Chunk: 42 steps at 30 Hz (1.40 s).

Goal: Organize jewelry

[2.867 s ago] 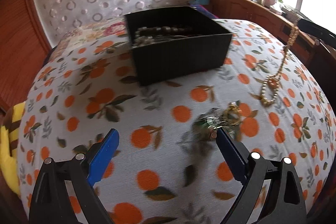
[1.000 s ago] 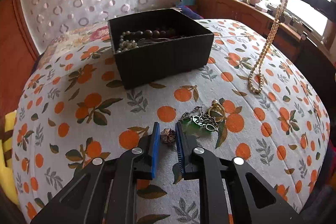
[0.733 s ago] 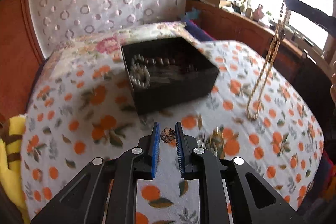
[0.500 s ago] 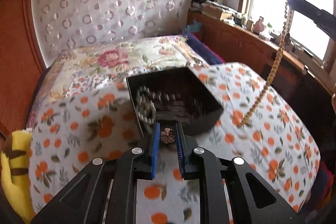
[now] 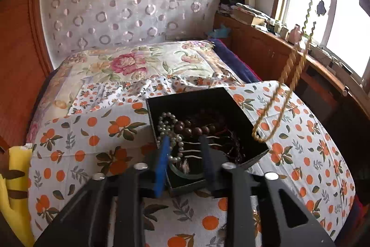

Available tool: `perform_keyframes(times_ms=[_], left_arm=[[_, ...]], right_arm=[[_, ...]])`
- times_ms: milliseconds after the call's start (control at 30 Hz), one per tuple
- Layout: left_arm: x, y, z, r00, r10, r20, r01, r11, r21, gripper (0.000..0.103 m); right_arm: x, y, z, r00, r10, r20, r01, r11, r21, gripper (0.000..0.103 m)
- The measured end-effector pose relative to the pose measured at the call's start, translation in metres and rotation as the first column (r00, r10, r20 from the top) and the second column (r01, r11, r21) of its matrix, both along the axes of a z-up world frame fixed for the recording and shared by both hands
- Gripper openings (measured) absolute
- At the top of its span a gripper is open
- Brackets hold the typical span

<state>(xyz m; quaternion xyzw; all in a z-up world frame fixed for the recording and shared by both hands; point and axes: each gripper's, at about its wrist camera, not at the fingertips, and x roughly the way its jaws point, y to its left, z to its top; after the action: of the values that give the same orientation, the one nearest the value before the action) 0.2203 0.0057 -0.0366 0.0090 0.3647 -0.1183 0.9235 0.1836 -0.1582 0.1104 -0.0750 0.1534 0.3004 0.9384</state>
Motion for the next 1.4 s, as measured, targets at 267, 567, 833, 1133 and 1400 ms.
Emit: perform_keyframes(times_ms=[267,567,833,1133,1400], left_arm=[[-0.005,0.004,0.001,1.0,0.006,0.007,-0.006,1.0,0.002,0.036],[-0.019,-0.001,0.002,1.0,-0.006,0.02,0.006,1.0,0.012,0.047],[-0.027,0.0,0.002,1.0,-0.002,0.024,0.002,1.0,0.008,0.058],[-0.046,0.008,-0.005,1.0,0.016,0.02,-0.016,1.0,0.008,0.081],[-0.069,0.018,-0.024,0.999,0.028,-0.024,-0.027,0.999,0.025,0.085]], right_arm=[[0.012,0.014,-0.023,0.998,0.022,-0.059,-0.024,0.999,-0.039,0.005],[0.029,0.024,-0.057,0.986,0.014,-0.167,-0.025,0.998,-0.062,0.006],[0.032,0.028,-0.066,0.983,-0.003,-0.183,-0.011,0.997,-0.076,0.031],[0.007,0.017,-0.098,0.97,0.007,-0.244,-0.031,0.995,-0.096,0.031],[-0.025,0.026,-0.152,0.939,0.033,-0.343,-0.095,0.982,-0.166,0.031]])
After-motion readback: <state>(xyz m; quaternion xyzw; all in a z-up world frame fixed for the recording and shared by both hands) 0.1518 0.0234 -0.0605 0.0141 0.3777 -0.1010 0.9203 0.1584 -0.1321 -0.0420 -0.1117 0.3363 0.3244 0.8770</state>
